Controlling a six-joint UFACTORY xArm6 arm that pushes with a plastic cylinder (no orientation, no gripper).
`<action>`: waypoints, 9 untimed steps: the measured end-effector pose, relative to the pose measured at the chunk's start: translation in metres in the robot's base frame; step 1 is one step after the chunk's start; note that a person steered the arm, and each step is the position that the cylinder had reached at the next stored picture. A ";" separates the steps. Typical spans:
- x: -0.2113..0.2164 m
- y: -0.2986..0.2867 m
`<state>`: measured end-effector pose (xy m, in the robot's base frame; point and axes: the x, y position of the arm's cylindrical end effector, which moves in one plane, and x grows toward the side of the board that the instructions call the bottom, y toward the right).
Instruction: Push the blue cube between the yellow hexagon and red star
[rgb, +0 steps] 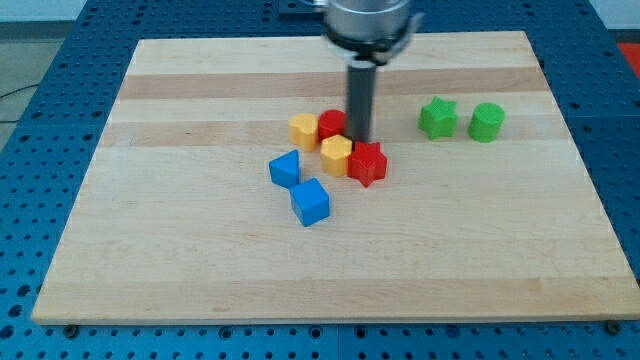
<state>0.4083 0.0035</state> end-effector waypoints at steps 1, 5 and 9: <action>0.000 -0.064; 0.064 -0.134; 0.116 -0.116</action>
<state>0.5243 -0.1124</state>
